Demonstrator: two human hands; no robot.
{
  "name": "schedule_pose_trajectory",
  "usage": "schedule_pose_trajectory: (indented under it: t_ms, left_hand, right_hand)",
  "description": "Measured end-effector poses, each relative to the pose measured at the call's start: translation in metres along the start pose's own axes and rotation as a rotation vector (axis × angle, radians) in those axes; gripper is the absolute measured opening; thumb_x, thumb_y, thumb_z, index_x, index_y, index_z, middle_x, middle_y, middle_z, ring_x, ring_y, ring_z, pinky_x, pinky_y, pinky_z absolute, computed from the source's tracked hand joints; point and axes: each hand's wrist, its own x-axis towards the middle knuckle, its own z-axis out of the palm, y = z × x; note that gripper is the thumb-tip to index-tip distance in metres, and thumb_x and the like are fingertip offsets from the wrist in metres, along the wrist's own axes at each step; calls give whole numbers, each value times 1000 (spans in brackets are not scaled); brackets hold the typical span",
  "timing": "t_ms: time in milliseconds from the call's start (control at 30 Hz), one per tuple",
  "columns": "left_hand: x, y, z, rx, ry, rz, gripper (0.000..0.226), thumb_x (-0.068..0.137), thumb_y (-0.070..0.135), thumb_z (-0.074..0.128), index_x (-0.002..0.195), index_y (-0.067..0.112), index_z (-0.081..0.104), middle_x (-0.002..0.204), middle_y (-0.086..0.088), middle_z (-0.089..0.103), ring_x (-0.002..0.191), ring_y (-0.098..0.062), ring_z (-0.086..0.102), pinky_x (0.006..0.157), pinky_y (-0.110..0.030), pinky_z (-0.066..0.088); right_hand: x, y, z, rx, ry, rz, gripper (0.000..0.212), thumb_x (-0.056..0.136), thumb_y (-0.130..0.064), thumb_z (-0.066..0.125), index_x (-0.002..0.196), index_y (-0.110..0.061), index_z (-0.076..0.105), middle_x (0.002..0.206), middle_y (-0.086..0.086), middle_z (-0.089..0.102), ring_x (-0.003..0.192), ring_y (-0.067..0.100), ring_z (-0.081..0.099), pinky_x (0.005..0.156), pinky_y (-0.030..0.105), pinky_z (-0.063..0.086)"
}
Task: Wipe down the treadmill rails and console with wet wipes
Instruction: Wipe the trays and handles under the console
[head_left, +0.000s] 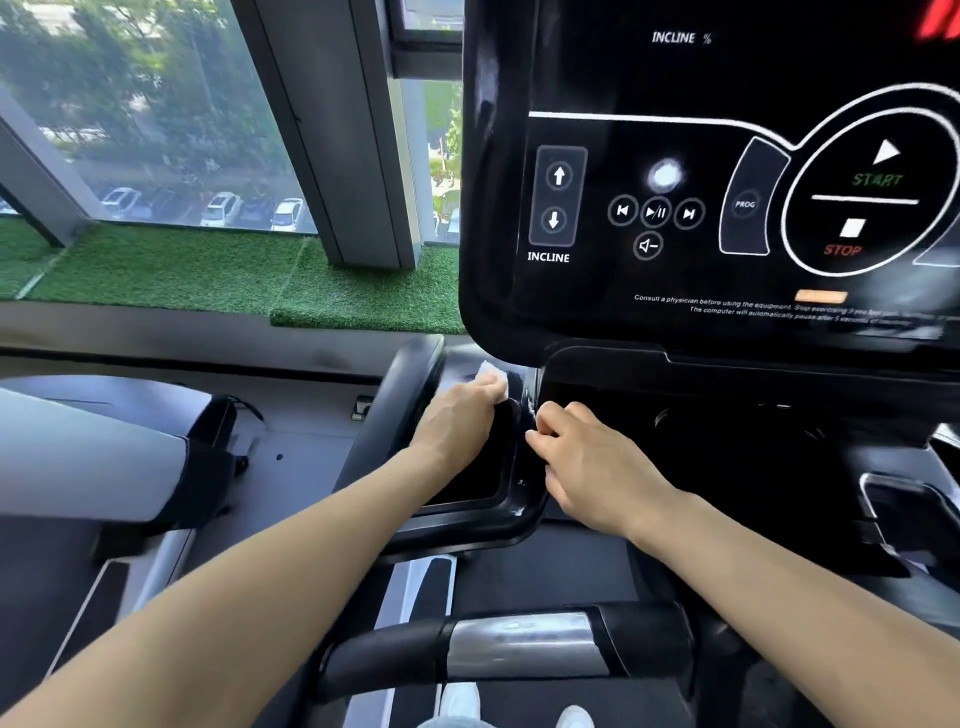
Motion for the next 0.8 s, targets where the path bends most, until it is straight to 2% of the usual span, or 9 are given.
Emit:
schedule_pose_trajectory:
  t_ms: [67, 167, 233, 300, 367, 433, 567, 700, 800]
  left_hand:
    - [-3, -13, -2, 67, 11, 6, 23, 92, 17, 33, 108, 17, 51, 101, -7, 64, 84, -34, 61, 64, -33, 38]
    - [-5, -29, -8, 224, 19, -129, 16, 93, 2, 37, 98, 10, 49, 94, -13, 64, 89, -37, 62, 64, -33, 31]
    - [0, -21, -11, 183, 46, -155, 14, 94, 4, 37, 88, 11, 47, 89, -15, 64, 87, -38, 61, 64, -34, 32]
    - [2, -6, -7, 66, 63, -67, 15, 96, 14, 40, 82, 11, 47, 83, -15, 64, 81, -39, 60, 64, -38, 39]
    - [1, 1, -6, -2, 61, 36, 21, 96, 23, 44, 93, 10, 59, 88, -13, 68, 84, -37, 62, 70, -40, 46]
    - [2, -4, -11, -45, 73, 0, 28, 97, 29, 43, 102, 14, 66, 97, -12, 70, 92, -34, 63, 77, -41, 49]
    - [15, 4, -14, -107, 83, -136, 23, 95, 24, 51, 84, 12, 66, 89, -10, 70, 91, -32, 61, 76, -37, 45]
    - [15, 41, -10, -287, 128, -147, 20, 93, 20, 58, 102, 12, 74, 97, -9, 73, 94, -24, 65, 74, -23, 41]
    - [9, 40, -10, -352, 128, -139, 19, 92, 20, 61, 101, 12, 74, 95, -5, 74, 92, -18, 66, 70, -15, 38]
  right_hand:
    - [0, 1, 0, -1, -3, -3, 23, 95, -18, 45, 115, -11, 53, 121, -4, 37, 107, 15, 36, 78, 31, 52]
    - [0, 0, -1, 14, -8, 6, 18, 94, -18, 46, 108, -11, 54, 118, -4, 38, 106, 15, 36, 76, 31, 53]
    - [2, 0, -1, 24, -6, 10, 17, 94, -18, 46, 107, -12, 55, 118, -5, 38, 106, 15, 37, 76, 31, 53]
    - [2, 0, -1, 32, -3, 7, 20, 94, -19, 46, 111, -12, 55, 119, -5, 38, 107, 15, 37, 78, 31, 52]
    - [1, 1, -1, 34, -6, 4, 23, 94, -20, 47, 114, -12, 55, 121, -4, 38, 108, 15, 36, 81, 32, 52]
    - [1, 1, -1, 35, -9, 6, 24, 94, -20, 46, 115, -11, 55, 120, -4, 38, 108, 16, 36, 81, 32, 52]
    - [2, 1, -2, 39, -12, 14, 26, 95, -19, 45, 117, -11, 55, 122, -4, 37, 110, 16, 36, 84, 31, 50]
    - [2, 2, -2, 71, -16, 26, 30, 94, -17, 46, 120, -11, 57, 122, -3, 38, 110, 17, 36, 89, 34, 48]
    - [-1, 3, -3, 96, -12, 33, 30, 94, -18, 46, 121, -12, 58, 121, -3, 41, 109, 17, 39, 92, 32, 45]
